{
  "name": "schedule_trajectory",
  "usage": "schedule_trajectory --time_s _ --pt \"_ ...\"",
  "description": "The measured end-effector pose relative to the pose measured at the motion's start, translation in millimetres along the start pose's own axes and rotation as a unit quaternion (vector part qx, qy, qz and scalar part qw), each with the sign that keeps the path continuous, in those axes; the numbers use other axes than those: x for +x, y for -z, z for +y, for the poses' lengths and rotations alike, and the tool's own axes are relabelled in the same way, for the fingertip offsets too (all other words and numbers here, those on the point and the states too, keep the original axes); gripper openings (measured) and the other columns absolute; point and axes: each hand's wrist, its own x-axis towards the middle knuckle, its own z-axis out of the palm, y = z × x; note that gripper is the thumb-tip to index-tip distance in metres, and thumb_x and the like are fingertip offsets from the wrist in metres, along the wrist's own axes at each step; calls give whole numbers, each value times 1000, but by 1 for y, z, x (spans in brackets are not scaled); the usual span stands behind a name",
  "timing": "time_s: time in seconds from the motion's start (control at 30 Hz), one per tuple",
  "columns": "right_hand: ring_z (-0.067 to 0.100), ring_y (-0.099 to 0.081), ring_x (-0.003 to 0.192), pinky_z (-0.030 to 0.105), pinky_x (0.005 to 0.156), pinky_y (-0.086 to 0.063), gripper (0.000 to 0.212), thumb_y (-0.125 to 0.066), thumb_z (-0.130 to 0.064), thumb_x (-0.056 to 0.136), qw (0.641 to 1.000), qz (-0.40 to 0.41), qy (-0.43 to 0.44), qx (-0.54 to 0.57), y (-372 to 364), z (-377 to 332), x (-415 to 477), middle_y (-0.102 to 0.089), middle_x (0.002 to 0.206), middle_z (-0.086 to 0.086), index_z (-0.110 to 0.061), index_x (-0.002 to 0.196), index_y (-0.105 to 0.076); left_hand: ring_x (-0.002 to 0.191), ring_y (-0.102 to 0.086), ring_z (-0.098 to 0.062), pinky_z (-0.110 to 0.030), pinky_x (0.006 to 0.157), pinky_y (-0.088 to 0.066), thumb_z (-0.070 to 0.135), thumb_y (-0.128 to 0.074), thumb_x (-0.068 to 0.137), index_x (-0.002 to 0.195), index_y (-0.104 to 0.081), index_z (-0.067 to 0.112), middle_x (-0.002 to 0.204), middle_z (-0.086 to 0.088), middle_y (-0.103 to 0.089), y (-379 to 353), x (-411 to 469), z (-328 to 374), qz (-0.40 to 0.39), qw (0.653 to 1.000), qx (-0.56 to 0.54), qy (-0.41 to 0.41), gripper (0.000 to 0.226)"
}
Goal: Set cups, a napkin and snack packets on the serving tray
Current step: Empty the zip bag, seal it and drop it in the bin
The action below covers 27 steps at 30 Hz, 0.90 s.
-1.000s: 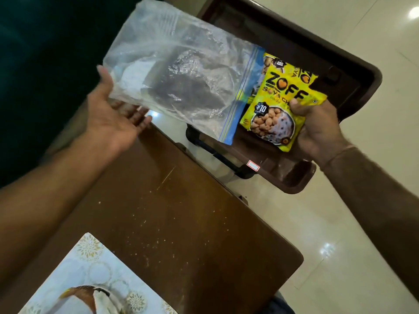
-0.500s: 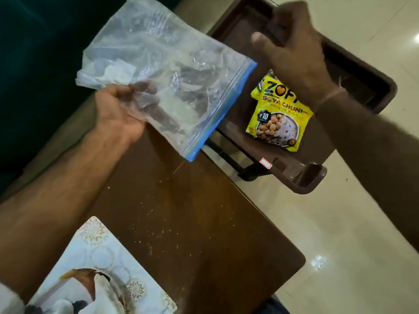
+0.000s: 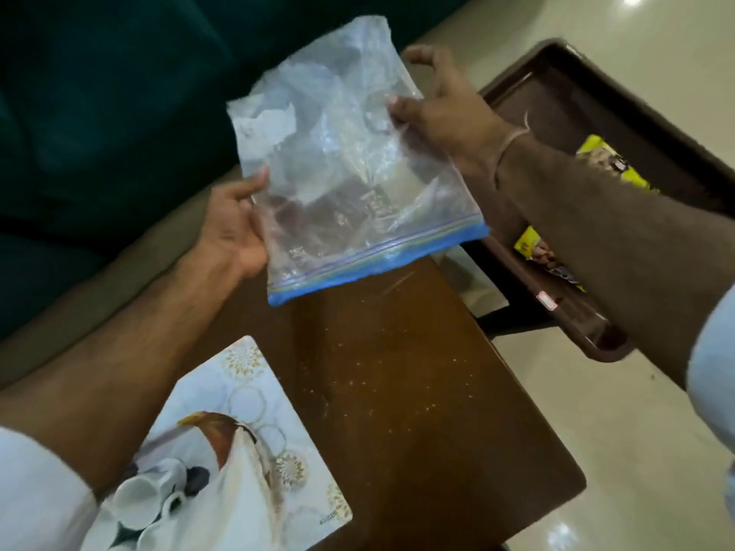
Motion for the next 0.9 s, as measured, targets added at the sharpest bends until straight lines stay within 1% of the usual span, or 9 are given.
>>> schedule_trajectory --time_s 0.1,0.17,0.3,0.37,0.47,0.53,0.7,0.83,0.9 --pt "11 -61 49 33 48 -53 54 -61 -16 96 995 -8 21 -94 -24 -12 -8 -65 96 18 -20 141 -30 110 -63 -31 -47 104 -48 14 -61 93 119 -62 11 123 -15 -66 25 -19 8 77 996 -5 -35 26" --pt "9 -60 44 31 45 -50 48 -59 -17 96 987 -33 43 -151 -44 -28 -19 -67 87 14 -22 136 -33 94 -64 -24 -41 91 -53 11 -63 93 121 -60 9 109 -11 -67 42 -36 22 111 990 -16 -83 28" --pt "19 -60 55 30 50 -52 20 -54 -10 96 975 -77 80 -190 -92 -74 -44 -61 68 1 -17 112 -63 77 -70 -15 -41 81 -58 5 -68 91 138 -47 14 100 -6 -71 79 -85 64 174 969 -43 -170 52" --pt "9 -61 60 22 58 -53 19 -63 -17 96 966 -146 74 -198 -115 -105 -59 -62 73 -7 -15 113 -70 75 -70 -12 -35 72 -61 4 -68 91 139 -46 17 101 -5 -70 99 -114 86 188 957 -33 -218 54" --pt "-17 -56 63 0 60 -40 40 -82 -30 80 915 -202 131 -323 -161 -163 -93 -53 79 -20 -21 116 -68 76 -71 -11 -27 64 -59 10 -71 90 136 -51 15 100 -6 -71 142 -176 121 191 942 13 -277 50" --pt "-5 -55 70 6 67 -42 28 -82 -27 80 869 -177 206 -414 -192 -201 -113 -49 81 -16 -20 106 -73 78 -72 -9 -27 65 -58 21 -77 85 131 -56 18 104 -6 -72 168 -222 139 197 934 71 -290 50" --pt "26 -53 108 35 103 -43 15 -76 -17 86 814 -180 311 -458 -279 -304 -182 -49 116 11 -11 99 -75 101 -60 -14 -28 83 -49 55 -80 73 121 -61 28 112 0 -60 233 -351 184 306 820 324 -360 58" --pt "29 -41 121 54 103 -39 9 -73 -23 86 737 -207 387 -514 -349 -388 -255 -45 134 2 -24 95 -72 118 -49 6 -14 89 -35 63 -79 68 131 -52 42 131 24 -54 245 -459 228 170 749 514 -382 72" --pt "27 -38 122 54 100 -39 7 -73 -26 87 703 -225 429 -520 -378 -424 -291 -42 139 -2 -29 93 -70 114 -54 5 -17 91 -41 57 -81 70 133 -51 41 128 23 -58 239 -498 246 125 712 589 -361 72"
